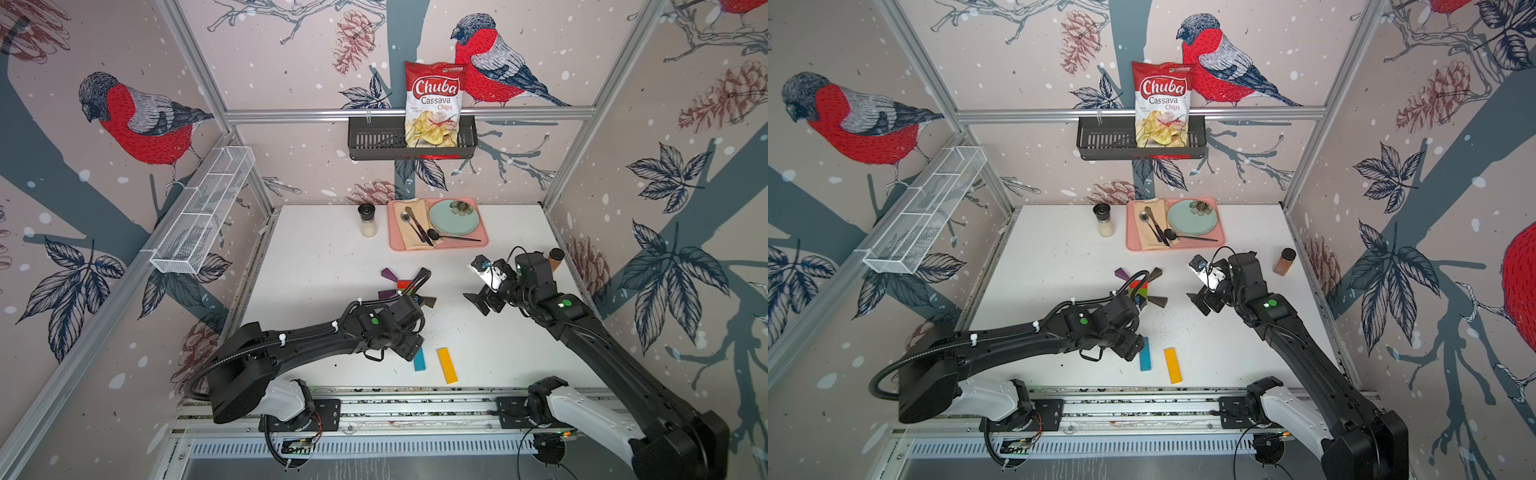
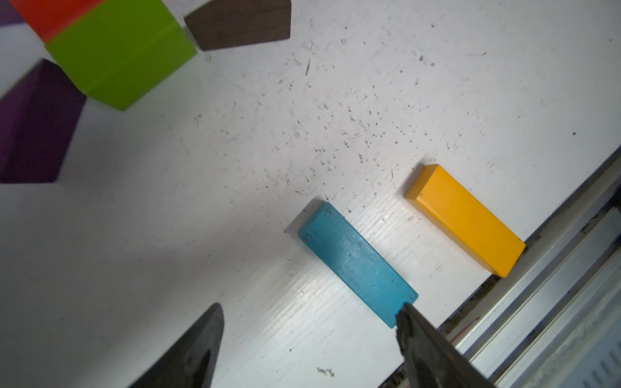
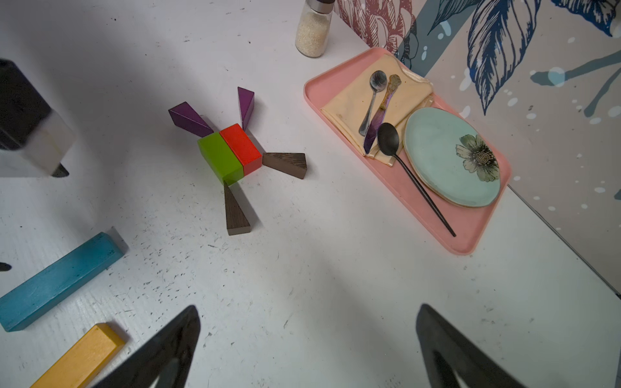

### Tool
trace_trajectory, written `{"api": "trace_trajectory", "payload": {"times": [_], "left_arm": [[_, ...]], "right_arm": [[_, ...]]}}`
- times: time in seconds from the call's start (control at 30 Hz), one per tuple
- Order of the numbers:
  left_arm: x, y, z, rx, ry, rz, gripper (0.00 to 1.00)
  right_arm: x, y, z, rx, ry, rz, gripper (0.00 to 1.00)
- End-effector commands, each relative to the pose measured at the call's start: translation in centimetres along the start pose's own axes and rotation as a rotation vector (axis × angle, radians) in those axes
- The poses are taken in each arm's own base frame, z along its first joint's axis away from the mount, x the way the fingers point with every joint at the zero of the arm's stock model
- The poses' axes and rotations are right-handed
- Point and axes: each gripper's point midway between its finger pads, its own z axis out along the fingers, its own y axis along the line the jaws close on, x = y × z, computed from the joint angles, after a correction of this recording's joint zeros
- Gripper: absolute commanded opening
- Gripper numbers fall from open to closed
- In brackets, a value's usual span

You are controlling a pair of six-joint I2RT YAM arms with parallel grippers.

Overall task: Assemble a small pinwheel with building blocks
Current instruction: Assemble the building block at the center of the board.

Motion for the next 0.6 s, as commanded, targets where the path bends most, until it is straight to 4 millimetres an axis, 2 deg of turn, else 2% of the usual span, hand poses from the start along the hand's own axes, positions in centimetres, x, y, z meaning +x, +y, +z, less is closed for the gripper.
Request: {"api": "trace_trajectory", "payload": {"times": [0.0, 0.23, 0.27, 0.3, 0.47, 0.57], "left_arm": [[0.2, -0.9, 1.0, 0.019, 0.008, -0.100, 0.78], [-0.6, -2.0, 2.4, 0.017, 0.088, -0.096, 0.73], [0.0, -1.8, 2.7, 0.002, 0.126, -0.103, 0.71], [-0.5, -2.1, 2.5, -0.002, 0.136, -0.107, 0.70], [-0.1, -1.9, 3.1, -0.062, 0.242, -0.119, 0.67], [0.1, -1.6, 3.1, -0.120, 0.278, -0.129, 0.60]], "right_arm": [[-0.3, -0.3, -0.5, 0.003, 0.000, 0.031, 1.00], [-1.3, -1.1, -0.1, -0.004, -0.007, 0.041, 1.00], [-1.3, -1.1, 0.0, -0.006, -0.007, 0.044, 1.00], [-1.2, -1.2, 0.0, -0.007, -0.006, 0.050, 1.00], [-0.5, -0.8, 0.3, -0.022, 0.000, 0.073, 1.00], [-0.4, -1.0, 0.2, -0.013, -0.004, 0.084, 1.00]]}}
